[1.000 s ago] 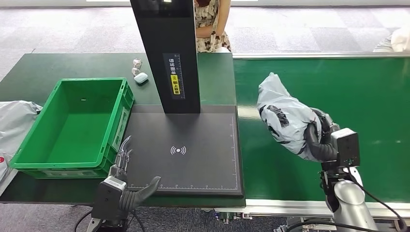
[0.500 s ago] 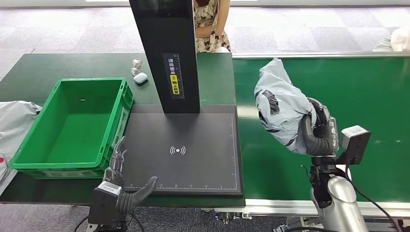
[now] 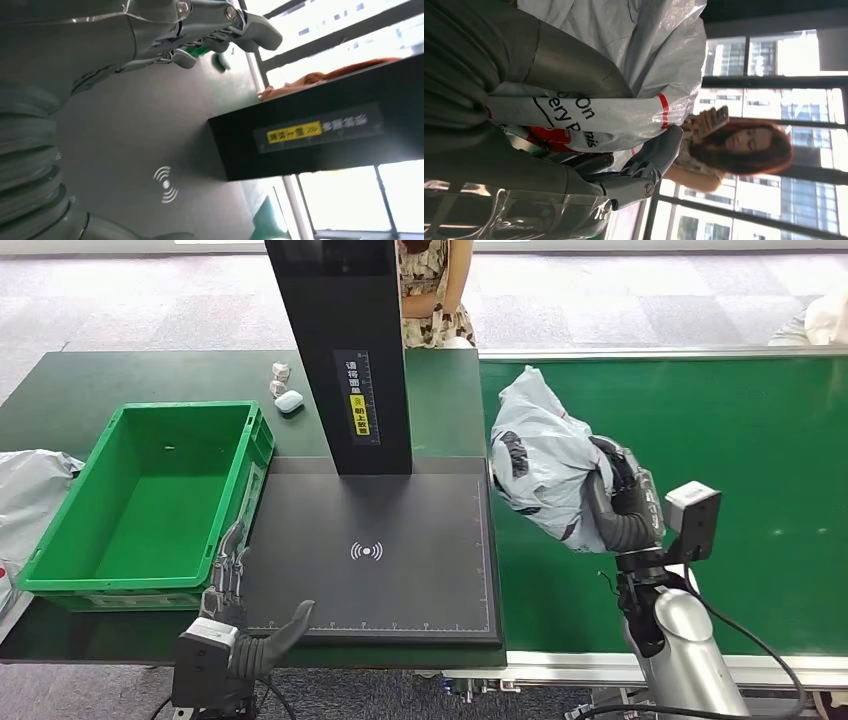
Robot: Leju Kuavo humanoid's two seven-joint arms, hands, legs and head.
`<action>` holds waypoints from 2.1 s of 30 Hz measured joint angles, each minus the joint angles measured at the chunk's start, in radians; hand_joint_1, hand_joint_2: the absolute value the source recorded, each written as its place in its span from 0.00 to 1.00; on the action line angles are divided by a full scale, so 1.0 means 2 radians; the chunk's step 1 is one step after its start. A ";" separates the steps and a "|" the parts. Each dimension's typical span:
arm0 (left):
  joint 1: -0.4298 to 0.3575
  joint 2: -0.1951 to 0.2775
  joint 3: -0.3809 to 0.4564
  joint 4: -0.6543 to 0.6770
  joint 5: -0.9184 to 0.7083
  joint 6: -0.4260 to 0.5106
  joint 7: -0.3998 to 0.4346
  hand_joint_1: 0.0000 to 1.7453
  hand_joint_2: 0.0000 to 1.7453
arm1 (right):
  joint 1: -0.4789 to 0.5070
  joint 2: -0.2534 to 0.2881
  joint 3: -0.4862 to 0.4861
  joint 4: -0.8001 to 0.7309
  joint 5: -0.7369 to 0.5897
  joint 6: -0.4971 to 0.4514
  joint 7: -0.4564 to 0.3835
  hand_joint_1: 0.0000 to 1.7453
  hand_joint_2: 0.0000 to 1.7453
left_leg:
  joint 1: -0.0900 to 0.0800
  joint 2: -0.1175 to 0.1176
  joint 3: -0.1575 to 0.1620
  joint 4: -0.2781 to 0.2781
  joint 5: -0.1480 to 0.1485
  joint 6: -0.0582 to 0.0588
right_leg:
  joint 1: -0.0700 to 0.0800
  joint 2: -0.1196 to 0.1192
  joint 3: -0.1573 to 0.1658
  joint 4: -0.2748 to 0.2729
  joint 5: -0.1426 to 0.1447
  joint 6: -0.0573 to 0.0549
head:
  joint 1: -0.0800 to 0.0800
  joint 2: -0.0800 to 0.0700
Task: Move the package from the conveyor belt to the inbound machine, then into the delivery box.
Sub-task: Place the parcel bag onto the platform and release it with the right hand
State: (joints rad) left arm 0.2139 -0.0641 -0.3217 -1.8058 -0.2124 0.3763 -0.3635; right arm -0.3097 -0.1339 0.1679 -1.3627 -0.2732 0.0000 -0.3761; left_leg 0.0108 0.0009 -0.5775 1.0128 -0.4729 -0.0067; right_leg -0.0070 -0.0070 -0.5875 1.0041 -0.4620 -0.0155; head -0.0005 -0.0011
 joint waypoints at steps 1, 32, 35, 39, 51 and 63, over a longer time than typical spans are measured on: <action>0.000 -0.001 0.002 -0.001 0.005 0.007 -0.006 0.00 1.00 | -0.008 0.005 0.013 0.010 -0.004 0.010 0.006 1.00 1.00 | 0.000 0.000 0.000 0.000 0.000 0.000 | 0.000 0.000 0.000 0.000 0.000 0.000 | 0.000 0.000; -0.029 -0.009 0.000 -0.007 0.037 0.068 -0.033 0.00 1.00 | -0.174 0.173 0.231 0.259 -0.118 0.044 0.088 0.00 1.00 | 0.000 0.000 0.000 0.000 0.002 -0.002 | 0.000 0.000 -0.002 0.001 0.001 -0.001 | 0.000 0.000; -0.025 -0.009 0.001 -0.009 0.036 0.075 -0.037 0.00 1.00 | -0.152 0.160 0.222 0.204 -0.144 0.050 0.083 0.00 1.00 | 0.000 0.000 0.000 0.000 0.001 -0.002 | 0.000 0.000 -0.002 0.001 0.001 -0.001 | 0.000 0.000; -0.018 -0.008 0.001 -0.013 0.037 0.079 -0.041 0.00 1.00 | -0.119 0.141 0.207 0.135 -0.158 0.052 0.080 0.00 1.00 | 0.000 0.000 -0.001 0.000 0.001 -0.002 | 0.000 0.000 -0.002 0.001 0.001 -0.001 | 0.000 0.000; 0.000 -0.008 0.003 -0.035 -0.024 0.080 -0.027 0.00 1.00 | 0.023 0.107 0.130 -0.047 -0.180 0.067 0.027 0.00 1.00 | 0.000 -0.001 -0.001 0.000 0.001 -0.002 | 0.000 0.000 -0.002 0.000 0.000 -0.001 | 0.000 0.000; -0.103 0.009 -0.037 0.031 -0.385 -0.090 0.143 0.00 1.00 | 0.160 0.109 0.018 -0.142 -0.119 0.071 0.029 0.00 1.00 | 0.000 -0.001 -0.001 0.000 0.001 -0.001 | 0.000 -0.001 -0.002 0.000 0.001 -0.001 | 0.000 0.000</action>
State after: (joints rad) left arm 0.0073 -0.0460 -0.3948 -1.7442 -0.9829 0.1960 -0.0774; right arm 0.0104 0.0840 0.2037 -1.6469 -0.5121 0.1426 -0.3172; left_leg 0.0110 -0.0018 -0.5796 1.0133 -0.4704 -0.0095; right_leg -0.0067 -0.0096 -0.5923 1.0043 -0.4604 -0.0167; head -0.0005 -0.0011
